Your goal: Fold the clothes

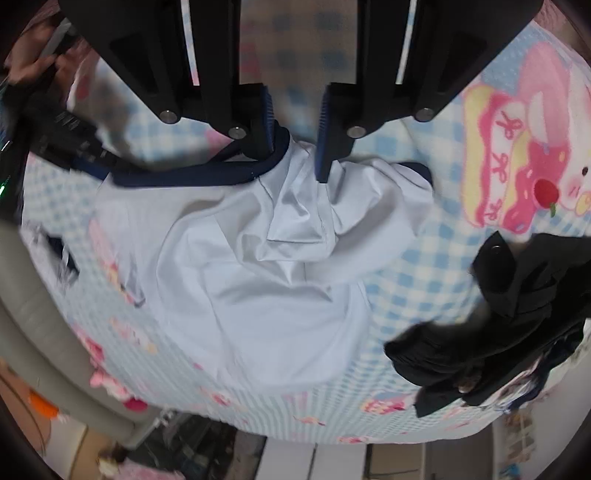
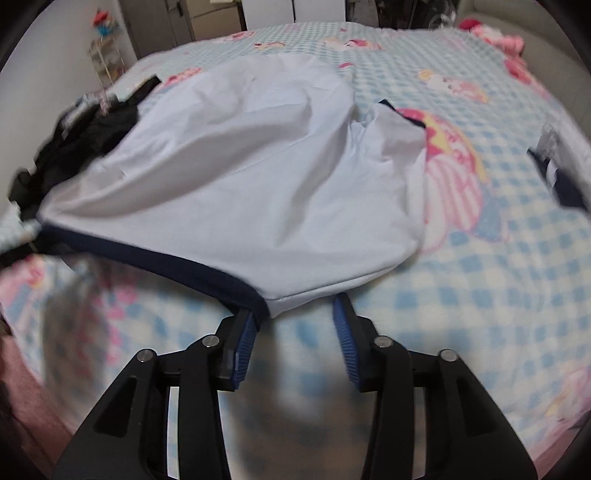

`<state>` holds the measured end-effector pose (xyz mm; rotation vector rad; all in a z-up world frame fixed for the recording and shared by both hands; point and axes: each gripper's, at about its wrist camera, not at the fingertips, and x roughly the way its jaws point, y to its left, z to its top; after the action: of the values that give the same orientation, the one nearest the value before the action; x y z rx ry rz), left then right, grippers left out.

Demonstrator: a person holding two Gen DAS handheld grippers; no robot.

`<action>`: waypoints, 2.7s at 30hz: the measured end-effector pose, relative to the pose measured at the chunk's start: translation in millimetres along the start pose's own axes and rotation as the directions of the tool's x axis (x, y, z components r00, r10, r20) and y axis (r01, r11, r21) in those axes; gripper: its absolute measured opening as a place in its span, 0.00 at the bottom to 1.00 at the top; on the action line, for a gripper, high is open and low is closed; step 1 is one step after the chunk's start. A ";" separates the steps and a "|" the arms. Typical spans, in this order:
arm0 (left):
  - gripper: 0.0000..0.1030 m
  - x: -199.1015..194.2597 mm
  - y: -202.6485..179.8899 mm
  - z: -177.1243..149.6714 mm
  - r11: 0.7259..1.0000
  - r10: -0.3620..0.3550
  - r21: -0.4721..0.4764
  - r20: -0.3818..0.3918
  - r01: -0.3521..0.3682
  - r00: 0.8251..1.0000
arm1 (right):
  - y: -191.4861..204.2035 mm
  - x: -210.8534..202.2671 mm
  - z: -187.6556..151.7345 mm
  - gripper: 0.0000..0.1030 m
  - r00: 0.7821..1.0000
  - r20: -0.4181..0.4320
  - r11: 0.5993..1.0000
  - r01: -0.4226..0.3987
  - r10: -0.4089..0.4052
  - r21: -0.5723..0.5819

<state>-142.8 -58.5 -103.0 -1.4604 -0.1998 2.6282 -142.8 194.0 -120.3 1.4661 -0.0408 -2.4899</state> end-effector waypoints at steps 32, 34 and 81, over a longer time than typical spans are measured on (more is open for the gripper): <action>0.20 -21.6 18.8 -91.5 0.919 -0.289 -0.304 -0.085 0.251 0.954 | 9.4 -49.2 -78.7 0.21 0.999 0.000 0.998 0.053 -0.053 -0.016; 0.43 -35.3 19.9 -90.9 0.910 -0.322 -0.286 -0.037 0.299 0.946 | 10.6 -61.7 -78.2 0.31 0.998 0.033 0.999 0.050 -0.050 -0.019; 0.16 -18.8 53.1 -79.9 0.901 -0.041 -0.430 0.046 0.057 0.998 | -26.6 -39.8 -53.3 0.26 0.992 0.045 0.985 0.114 -0.121 0.126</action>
<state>-67.5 -109.7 -138.6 -1.4936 -0.8622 2.6827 -83.7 234.3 -116.5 1.4907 -0.1237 -2.6639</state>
